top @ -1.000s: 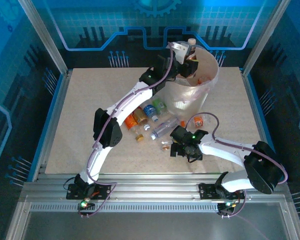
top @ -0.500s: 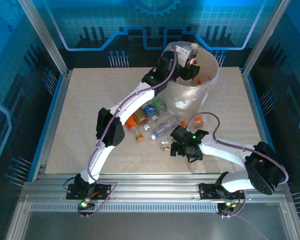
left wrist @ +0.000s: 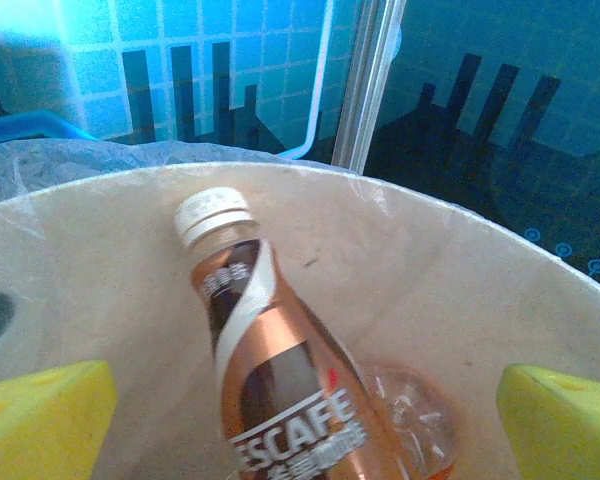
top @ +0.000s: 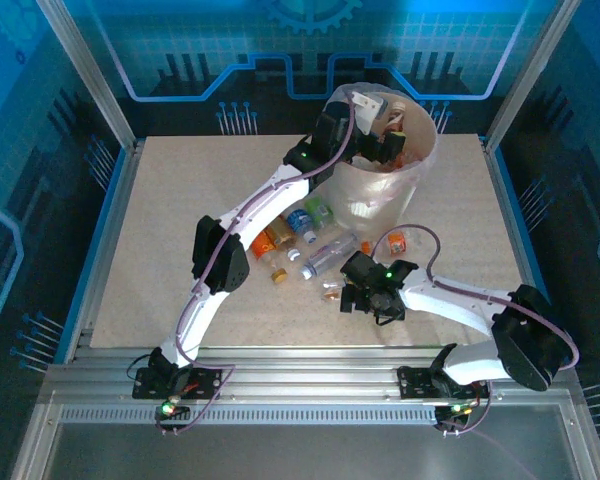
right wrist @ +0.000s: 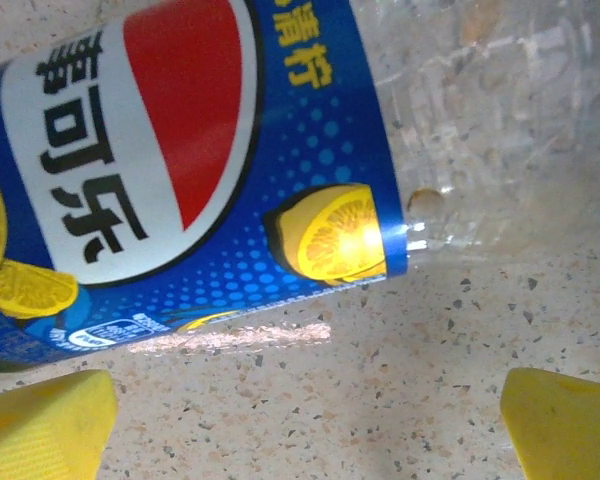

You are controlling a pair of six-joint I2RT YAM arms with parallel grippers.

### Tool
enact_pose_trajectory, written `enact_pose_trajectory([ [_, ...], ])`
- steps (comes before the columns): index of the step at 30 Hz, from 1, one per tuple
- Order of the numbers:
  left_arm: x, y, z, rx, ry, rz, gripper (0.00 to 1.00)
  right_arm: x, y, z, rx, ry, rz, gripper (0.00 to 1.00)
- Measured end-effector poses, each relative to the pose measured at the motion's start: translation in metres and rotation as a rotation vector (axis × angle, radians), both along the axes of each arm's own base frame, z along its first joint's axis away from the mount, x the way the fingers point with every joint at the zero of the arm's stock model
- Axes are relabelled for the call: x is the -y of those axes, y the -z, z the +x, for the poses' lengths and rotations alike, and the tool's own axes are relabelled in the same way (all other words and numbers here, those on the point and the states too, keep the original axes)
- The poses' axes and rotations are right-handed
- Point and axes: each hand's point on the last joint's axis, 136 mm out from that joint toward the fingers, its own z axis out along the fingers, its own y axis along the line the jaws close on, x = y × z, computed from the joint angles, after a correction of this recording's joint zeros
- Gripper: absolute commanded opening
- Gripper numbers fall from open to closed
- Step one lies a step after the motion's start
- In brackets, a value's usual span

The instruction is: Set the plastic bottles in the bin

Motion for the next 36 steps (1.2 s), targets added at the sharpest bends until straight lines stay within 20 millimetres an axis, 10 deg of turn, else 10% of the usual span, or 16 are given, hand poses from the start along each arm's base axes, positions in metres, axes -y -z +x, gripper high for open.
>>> enact_pose_trajectory([
  [8,-0.005,-0.023,-0.007,0.022,0.000,-0.017,0.99,0.000,-0.001,0.000,0.002,0.004,0.003,1.00],
  [22,-0.059,-0.161,-0.073,0.195,-0.023,-0.146,0.99,0.002,-0.009,-0.004,0.011,0.011,0.017,1.00],
  [36,-0.132,-0.156,-0.142,0.175,-0.126,-0.167,0.99,0.007,-0.025,-0.015,0.044,0.057,0.078,1.00],
])
